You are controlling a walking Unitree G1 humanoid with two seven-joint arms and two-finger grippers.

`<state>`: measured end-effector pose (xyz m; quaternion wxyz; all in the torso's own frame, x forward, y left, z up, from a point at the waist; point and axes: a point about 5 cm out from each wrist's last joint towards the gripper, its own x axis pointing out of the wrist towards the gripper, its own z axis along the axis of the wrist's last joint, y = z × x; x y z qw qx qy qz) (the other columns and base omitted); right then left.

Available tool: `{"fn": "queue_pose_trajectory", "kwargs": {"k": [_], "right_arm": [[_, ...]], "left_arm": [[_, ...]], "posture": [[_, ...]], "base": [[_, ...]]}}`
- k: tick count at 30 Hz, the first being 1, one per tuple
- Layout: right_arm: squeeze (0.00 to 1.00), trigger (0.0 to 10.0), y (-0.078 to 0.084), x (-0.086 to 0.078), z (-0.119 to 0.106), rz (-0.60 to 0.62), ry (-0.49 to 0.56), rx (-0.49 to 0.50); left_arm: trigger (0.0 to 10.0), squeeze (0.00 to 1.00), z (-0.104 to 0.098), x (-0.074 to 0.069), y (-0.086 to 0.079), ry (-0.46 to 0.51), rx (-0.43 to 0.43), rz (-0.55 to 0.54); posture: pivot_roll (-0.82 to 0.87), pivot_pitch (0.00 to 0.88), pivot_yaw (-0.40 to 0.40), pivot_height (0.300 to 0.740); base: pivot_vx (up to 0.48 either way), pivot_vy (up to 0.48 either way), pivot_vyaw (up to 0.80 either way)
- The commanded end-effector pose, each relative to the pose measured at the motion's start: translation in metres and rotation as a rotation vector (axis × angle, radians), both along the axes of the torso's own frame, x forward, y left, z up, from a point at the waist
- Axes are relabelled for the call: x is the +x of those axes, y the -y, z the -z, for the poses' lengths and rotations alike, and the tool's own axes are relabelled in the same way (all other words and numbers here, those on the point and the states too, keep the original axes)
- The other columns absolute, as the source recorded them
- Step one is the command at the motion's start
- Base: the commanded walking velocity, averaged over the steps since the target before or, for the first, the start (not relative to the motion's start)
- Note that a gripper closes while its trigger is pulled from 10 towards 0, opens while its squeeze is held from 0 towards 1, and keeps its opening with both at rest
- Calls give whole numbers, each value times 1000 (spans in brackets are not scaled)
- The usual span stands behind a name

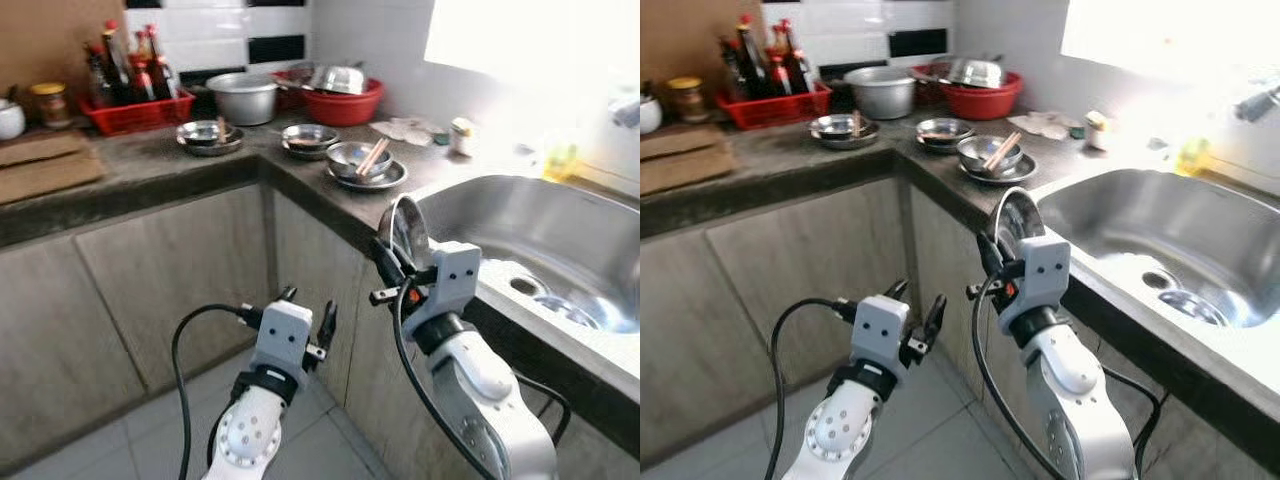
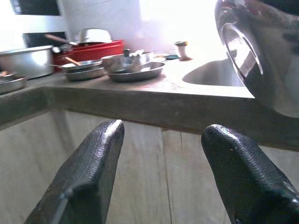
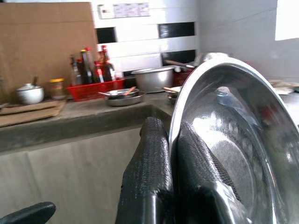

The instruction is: Kitchen organization

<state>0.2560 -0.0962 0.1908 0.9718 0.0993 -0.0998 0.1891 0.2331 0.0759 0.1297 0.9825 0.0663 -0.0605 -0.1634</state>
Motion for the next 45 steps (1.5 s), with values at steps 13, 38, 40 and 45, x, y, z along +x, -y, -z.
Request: {"fn": "queue_pose_trajectory", "kwargs": {"k": [13,38,40,45], "right_arm": [[0,10000,-2,2,-9,5,30,10],[0,10000,3,7,-19,33,73,5],[0,10000,3,7,-19,33,74,4],[0,10000,4,9,-24,24,110,-35]], "left_arm": [[10000,0,0,1,-2,-9,8,-3],[10000,0,-3,5,-2,8,28,2],[10000,0,-3,5,-2,10,30,1],[10000,0,-6,8,-4,25,31,-9]], "posture": [[180,0,-44,740],[178,0,-39,740],[178,0,-39,740],[177,0,-38,740]], "base": [[-39,180,-788],[-19,104,-630],[0,0,0],[111,0,0]]}}
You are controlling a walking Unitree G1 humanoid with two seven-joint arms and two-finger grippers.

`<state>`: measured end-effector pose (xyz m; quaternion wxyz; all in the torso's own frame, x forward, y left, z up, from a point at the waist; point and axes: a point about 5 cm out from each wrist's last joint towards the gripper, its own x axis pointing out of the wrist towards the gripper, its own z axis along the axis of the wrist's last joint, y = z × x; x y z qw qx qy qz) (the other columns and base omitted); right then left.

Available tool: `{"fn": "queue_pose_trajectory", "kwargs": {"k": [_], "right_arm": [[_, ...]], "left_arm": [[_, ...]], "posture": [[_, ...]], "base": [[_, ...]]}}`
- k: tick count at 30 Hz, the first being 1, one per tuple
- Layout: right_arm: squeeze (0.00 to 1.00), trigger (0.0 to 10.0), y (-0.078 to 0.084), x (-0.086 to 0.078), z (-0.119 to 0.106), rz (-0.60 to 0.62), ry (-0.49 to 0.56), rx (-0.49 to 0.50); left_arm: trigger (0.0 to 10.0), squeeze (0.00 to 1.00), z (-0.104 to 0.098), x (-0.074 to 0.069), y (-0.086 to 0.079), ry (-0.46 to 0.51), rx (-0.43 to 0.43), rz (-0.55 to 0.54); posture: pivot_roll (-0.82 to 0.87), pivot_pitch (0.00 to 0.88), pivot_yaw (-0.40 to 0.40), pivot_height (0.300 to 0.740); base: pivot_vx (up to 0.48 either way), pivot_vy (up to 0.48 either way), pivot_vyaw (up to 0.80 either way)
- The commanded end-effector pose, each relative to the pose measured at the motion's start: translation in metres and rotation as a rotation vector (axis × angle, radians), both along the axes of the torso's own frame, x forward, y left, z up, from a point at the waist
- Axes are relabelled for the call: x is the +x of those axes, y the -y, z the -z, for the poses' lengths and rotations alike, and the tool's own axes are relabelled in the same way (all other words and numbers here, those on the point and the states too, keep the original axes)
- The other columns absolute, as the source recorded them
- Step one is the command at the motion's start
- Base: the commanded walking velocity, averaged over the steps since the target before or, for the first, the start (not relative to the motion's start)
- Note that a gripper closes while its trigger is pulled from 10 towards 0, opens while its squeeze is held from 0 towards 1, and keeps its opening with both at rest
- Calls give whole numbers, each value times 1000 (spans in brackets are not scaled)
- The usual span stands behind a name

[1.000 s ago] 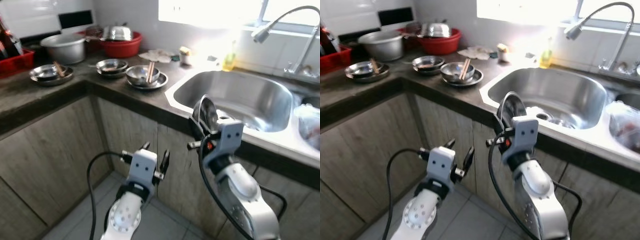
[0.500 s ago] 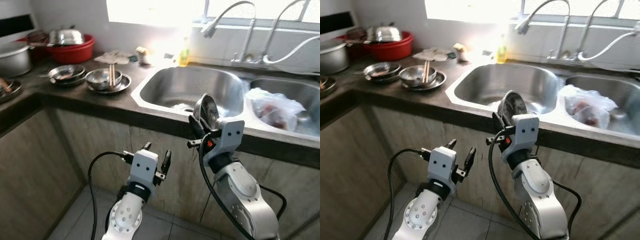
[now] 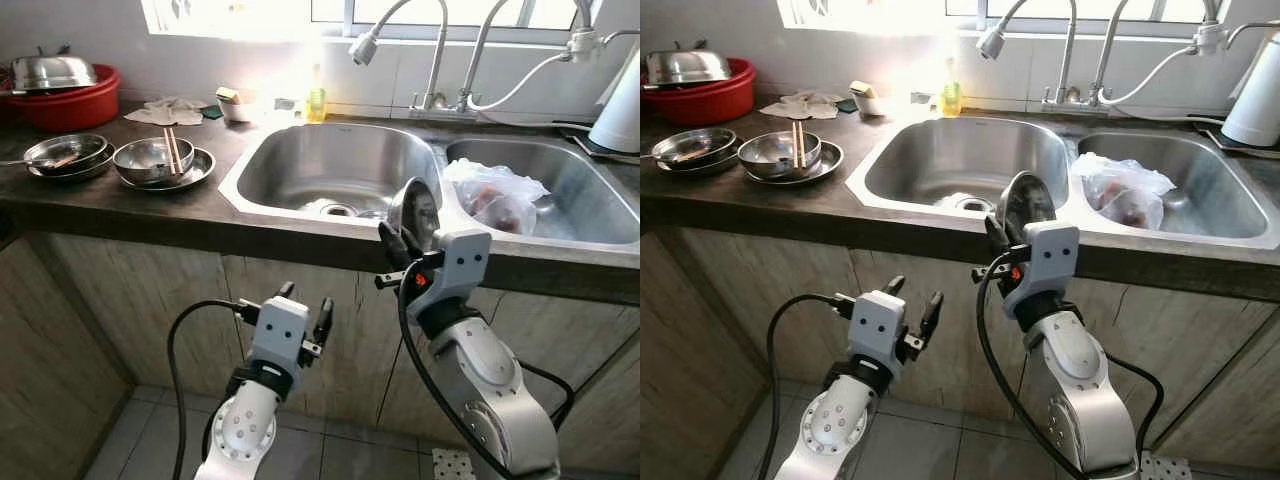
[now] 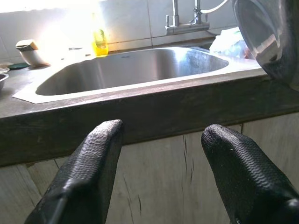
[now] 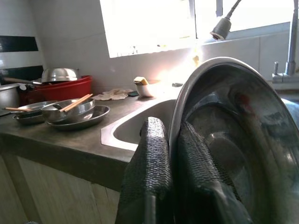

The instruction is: Kitchen organization

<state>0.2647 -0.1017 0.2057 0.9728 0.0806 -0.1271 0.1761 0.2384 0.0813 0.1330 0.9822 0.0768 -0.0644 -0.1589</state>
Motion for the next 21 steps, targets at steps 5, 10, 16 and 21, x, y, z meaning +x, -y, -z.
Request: {"fn": "queue_pose_trajectory", "kwargs": {"k": [5,10,16,21], "right_arm": [[0,10000,-3,2,-15,-37,86,-32],[0,10000,-2,7,-21,-47,94,-22],[0,10000,2,11,-21,-47,98,-33],[0,10000,2,11,-18,-52,86,-59]], "left_arm": [[10000,0,-5,3,2,24,12,1],[10000,0,-6,5,0,28,14,-8],[10000,0,-6,6,-1,27,17,-10],[10000,0,-5,6,-2,23,20,-7]], "posture": [[181,0,-43,740],[181,0,-46,740],[183,0,-47,740],[182,0,-47,740]], "base": [[313,0,640],[344,0,135],[345,0,0],[348,0,0]]}}
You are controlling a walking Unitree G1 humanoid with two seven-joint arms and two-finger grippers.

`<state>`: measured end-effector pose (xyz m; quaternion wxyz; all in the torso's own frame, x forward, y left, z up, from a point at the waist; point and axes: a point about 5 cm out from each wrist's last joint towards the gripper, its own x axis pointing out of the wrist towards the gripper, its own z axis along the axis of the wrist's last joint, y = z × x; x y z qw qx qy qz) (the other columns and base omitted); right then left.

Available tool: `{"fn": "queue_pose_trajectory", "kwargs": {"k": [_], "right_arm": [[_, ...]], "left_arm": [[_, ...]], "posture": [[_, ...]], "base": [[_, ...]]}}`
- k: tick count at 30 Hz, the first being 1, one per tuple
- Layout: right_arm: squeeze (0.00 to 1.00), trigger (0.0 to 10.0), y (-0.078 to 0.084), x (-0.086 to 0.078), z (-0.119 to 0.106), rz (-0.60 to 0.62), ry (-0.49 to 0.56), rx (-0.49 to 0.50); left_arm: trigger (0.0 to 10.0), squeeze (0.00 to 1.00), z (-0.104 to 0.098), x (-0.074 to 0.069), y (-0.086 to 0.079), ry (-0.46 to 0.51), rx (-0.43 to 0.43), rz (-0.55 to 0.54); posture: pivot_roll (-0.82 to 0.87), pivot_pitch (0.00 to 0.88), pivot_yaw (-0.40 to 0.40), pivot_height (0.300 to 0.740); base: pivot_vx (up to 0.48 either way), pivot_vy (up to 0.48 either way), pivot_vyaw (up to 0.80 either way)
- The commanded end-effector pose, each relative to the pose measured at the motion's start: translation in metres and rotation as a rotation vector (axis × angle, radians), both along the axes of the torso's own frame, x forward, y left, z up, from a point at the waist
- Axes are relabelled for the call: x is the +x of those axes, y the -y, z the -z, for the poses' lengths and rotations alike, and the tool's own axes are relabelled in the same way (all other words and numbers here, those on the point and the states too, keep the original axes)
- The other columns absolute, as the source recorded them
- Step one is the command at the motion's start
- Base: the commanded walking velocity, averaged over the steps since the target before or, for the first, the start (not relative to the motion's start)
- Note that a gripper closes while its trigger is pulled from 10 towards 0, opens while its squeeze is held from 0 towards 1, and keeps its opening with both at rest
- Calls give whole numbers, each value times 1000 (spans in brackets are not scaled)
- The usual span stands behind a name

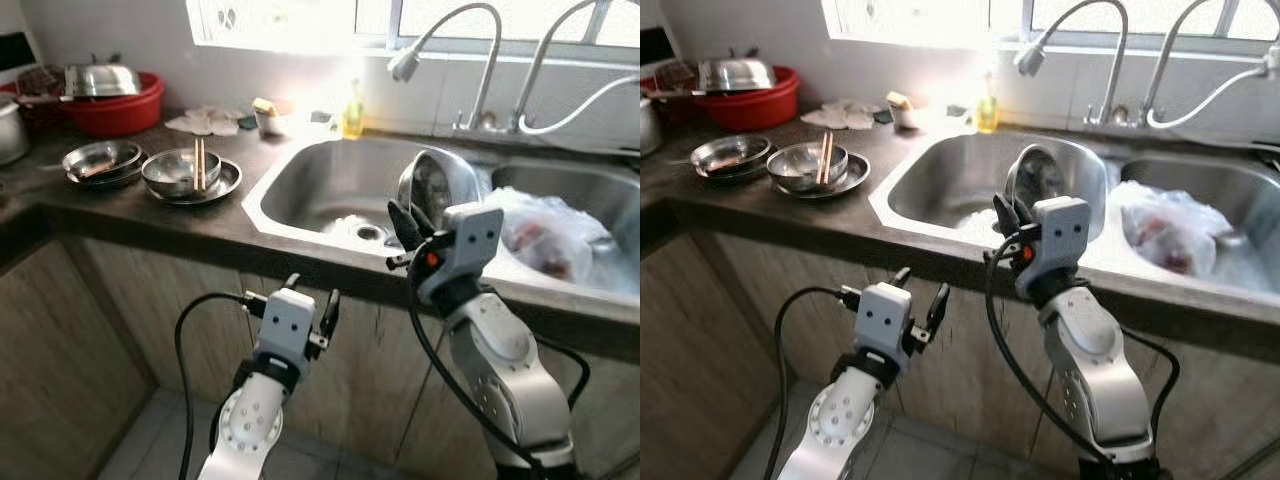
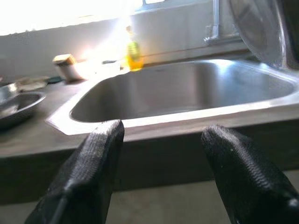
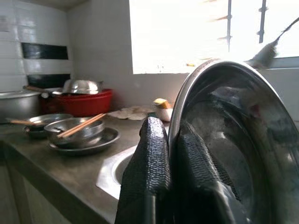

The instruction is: Kitchen organization

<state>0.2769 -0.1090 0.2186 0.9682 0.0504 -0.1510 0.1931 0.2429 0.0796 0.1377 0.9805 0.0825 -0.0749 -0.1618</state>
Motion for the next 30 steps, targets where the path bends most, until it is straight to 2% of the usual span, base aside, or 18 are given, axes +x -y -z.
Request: {"fn": "queue_pose_trajectory", "kwargs": {"k": [1,5,10,19,24,30], "right_arm": [[0,10000,-5,-1,-5,-29,25,-6],[0,10000,-6,-1,-2,-35,25,-29],[0,10000,-6,0,0,-36,19,-29],[0,10000,-4,5,0,-35,-4,-3],[0,10000,2,12,1,-20,-21,-35],[0,10000,7,26,7,4,-87,-138]], "left_arm": [[10000,0,0,1,-3,1,12,-14],[10000,0,1,1,-3,1,15,-13],[10000,0,-2,2,-4,12,7,-24],[10000,0,1,0,-2,-1,8,-17],[10000,0,2,0,-1,-5,7,-19],[10000,0,2,0,-2,-7,8,-22]], "posture": [[182,0,-47,740],[182,0,-45,740],[182,0,-43,740],[179,0,-49,740],[181,0,-54,740],[185,0,-60,740]], "base": [[349,0,0],[347,0,0],[340,0,800],[336,0,0],[338,0,0],[336,0,0]]}}
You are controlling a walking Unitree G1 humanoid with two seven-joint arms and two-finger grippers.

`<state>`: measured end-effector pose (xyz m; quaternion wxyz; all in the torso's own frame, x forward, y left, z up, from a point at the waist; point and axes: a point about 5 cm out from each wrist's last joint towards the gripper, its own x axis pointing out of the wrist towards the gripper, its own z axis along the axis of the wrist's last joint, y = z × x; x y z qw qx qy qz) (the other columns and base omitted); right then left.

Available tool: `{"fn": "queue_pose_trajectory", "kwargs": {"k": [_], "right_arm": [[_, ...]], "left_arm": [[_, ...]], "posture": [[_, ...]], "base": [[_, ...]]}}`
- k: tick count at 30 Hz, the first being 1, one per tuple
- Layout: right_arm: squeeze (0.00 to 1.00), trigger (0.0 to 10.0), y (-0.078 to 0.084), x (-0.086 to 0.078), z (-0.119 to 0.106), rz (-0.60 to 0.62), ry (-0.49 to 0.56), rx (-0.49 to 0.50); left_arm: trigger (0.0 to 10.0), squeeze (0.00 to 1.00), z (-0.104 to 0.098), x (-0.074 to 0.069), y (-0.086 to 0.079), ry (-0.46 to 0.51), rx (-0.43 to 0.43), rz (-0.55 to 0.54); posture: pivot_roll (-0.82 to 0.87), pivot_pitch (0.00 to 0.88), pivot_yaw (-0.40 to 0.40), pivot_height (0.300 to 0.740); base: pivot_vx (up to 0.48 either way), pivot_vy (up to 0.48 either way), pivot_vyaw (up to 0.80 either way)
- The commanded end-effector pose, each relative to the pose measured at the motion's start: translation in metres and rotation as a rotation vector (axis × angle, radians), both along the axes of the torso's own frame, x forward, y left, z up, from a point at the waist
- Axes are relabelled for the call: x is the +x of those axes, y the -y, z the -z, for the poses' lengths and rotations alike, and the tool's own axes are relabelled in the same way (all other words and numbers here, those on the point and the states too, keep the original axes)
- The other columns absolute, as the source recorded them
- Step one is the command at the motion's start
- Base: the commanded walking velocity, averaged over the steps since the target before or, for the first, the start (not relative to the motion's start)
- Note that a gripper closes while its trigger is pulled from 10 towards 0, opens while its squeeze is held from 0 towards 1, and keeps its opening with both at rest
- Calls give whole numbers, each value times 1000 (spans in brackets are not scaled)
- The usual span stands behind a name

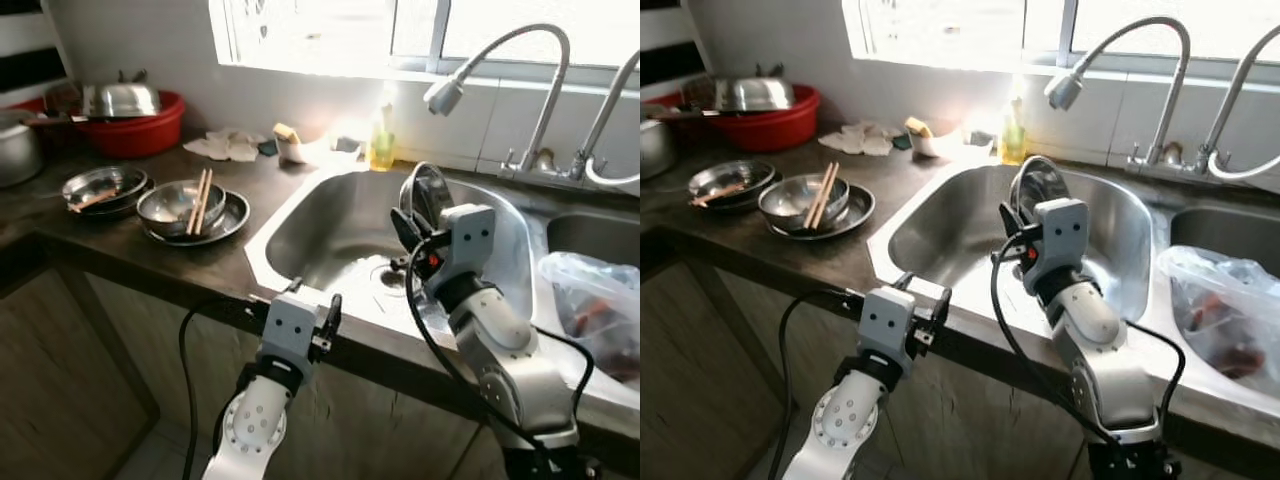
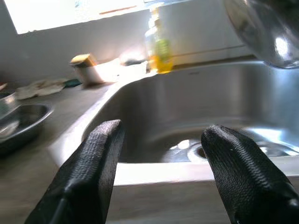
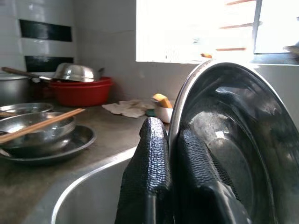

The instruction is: Kitchen organization

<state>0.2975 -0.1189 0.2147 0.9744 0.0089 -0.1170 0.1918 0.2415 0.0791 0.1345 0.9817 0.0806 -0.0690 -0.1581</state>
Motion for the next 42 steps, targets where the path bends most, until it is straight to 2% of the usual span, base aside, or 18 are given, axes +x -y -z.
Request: {"fn": "queue_pose_trajectory", "kwargs": {"k": [1,13,15,22,23,24,26,27,28,29,35,39,41,42], "right_arm": [[0,10000,-2,7,6,-5,-52,-72],[0,10000,14,38,23,40,-198,-229],[0,10000,16,50,28,12,-258,-243],[0,10000,14,60,44,-37,-361,-301],[0,10000,14,63,50,-48,-393,-345],[0,10000,13,64,52,-51,-395,-388],[0,10000,12,64,54,-58,-409,-399],[0,10000,10,64,62,-63,-460,-427],[0,10000,10,64,62,-63,-460,-427],[0,10000,11,64,73,-61,-510,-458],[0,10000,18,63,96,-20,-592,-491],[0,10000,19,63,98,-19,-595,-494],[0,10000,27,60,110,30,-634,-522],[0,10000,37,60,118,93,-663,-560]], "left_arm": [[10000,0,-1,1,-2,3,10,-13],[10000,0,2,-1,-2,-19,6,-15],[10000,0,1,-3,-2,-18,-1,-11],[10000,0,2,-14,1,-42,-12,-10],[10000,0,2,-17,2,-46,-13,-4],[10000,0,2,-20,3,-46,-9,-4],[10000,0,2,-20,2,-46,3,-13],[10000,0,3,-21,1,-52,7,-17],[10000,0,3,-21,1,-52,7,-17],[10000,0,2,-22,0,-54,6,-12],[10000,0,-1,-29,-2,-63,10,-13],[10000,0,-1,-29,-2,-64,13,-13],[10000,0,1,-33,-4,-77,21,-14],[10000,0,2,-35,-5,-84,22,-17]], "posture": [[186,0,-61,740],[190,0,-61,740],[196,9,-72,740],[197,43,-80,740],[204,56,-85,740],[208,68,-86,740],[209,71,-87,740],[211,80,-87,740],[211,80,-87,740],[216,91,-88,740],[230,110,-87,740],[230,110,-87,740],[242,121,-89,740],[245,120,-88,740]], "base": [[326,0,0],[77,0,0],[0,0,0],[0,0,0],[0,0,0],[0,0,0],[0,0,0],[0,0,0],[0,0,0],[0,0,0],[0,0,0],[0,0,0],[0,0,0],[0,0,0]]}}
